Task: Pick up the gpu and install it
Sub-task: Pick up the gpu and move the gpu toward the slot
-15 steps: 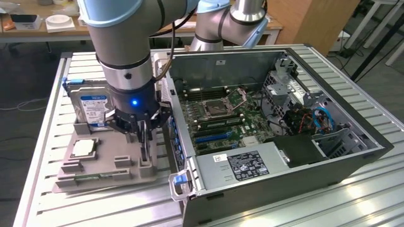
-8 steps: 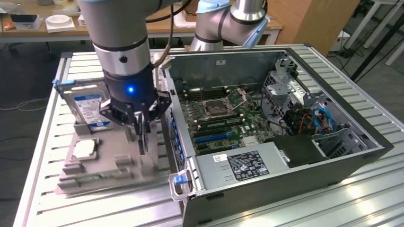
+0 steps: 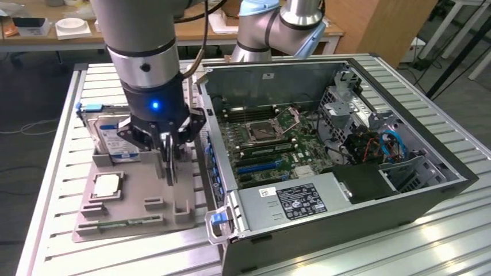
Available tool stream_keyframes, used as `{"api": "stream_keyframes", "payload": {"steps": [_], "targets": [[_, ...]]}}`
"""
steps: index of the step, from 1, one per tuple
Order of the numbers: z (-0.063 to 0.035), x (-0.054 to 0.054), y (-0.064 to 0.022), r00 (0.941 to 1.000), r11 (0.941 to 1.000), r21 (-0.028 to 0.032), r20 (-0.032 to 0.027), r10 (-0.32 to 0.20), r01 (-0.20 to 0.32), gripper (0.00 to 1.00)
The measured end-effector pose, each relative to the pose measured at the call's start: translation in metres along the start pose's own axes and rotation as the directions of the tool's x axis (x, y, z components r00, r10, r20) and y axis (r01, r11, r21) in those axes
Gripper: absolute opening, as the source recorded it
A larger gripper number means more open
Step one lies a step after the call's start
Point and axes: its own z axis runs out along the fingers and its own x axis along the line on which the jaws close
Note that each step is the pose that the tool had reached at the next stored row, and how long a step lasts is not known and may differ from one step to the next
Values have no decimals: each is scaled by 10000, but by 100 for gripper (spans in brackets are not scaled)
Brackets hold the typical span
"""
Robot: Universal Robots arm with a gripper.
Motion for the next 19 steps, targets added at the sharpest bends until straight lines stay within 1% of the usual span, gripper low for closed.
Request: {"api": "stream_keyframes", "payload": {"steps": [2, 6, 9, 19], "targets": [[-80, -3, 3, 10000, 10000, -20, 0, -23, 23, 28], [-190, -11, 6, 10000, 9999, -121, -1, -76, 76, 28], [-293, -17, 9, 9999, 9998, -178, -2, -111, 111, 28], [-574, -33, 18, 9997, 9987, -462, -1, -235, 234, 28]]}}
